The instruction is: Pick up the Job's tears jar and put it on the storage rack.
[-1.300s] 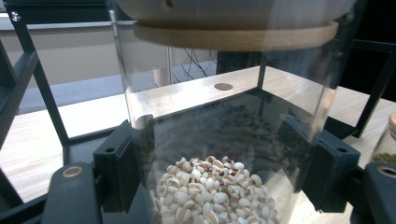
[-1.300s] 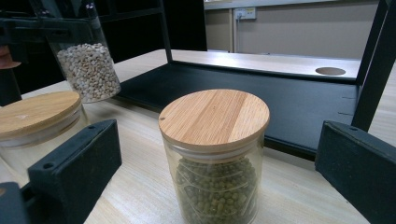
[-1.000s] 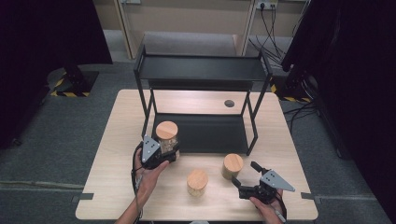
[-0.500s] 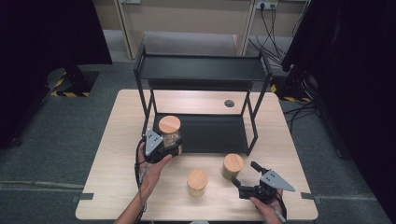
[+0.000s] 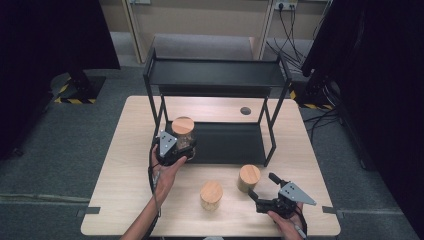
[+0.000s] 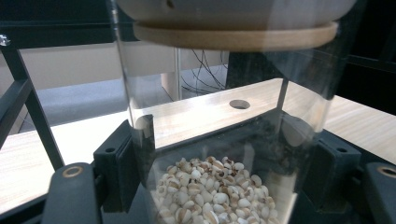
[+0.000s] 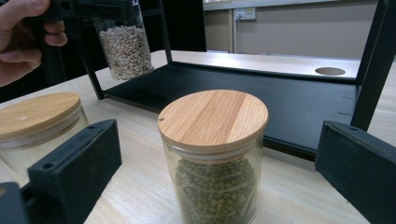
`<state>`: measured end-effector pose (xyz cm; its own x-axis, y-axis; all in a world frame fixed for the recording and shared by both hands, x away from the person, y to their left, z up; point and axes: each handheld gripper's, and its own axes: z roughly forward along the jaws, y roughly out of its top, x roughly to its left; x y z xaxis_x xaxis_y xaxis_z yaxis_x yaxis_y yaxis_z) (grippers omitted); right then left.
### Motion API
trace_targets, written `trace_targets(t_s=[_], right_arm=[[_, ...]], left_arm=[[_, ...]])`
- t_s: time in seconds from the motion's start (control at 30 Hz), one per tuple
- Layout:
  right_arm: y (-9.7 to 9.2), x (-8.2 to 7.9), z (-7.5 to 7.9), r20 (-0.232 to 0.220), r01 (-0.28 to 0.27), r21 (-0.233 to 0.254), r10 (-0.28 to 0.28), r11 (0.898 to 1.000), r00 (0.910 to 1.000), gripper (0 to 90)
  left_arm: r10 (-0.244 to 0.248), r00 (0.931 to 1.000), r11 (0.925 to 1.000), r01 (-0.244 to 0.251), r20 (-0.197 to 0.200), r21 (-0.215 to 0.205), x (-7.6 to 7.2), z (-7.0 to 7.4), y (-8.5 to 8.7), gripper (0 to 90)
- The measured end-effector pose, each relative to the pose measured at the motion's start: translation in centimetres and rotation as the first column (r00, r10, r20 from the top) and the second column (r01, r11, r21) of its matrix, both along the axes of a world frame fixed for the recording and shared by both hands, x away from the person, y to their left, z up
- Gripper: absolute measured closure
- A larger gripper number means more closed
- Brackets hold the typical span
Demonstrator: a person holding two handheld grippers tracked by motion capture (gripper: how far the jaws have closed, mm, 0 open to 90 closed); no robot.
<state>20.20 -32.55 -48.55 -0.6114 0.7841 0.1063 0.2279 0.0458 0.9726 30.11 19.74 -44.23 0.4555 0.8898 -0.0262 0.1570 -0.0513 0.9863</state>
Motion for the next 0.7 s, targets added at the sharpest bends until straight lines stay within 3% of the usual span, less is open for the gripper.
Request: trace_targets(t_s=[0.7], right_arm=[[-0.1, 0.0, 0.0, -0.001, 0.0, 0.003, 0.0, 1.0, 1.0, 0.8]], left_arm=[[0.027, 0.9996, 0.9996, -0.027, -0.004, 0.002, 2.5, -1.0, -1.3, 25.3]])
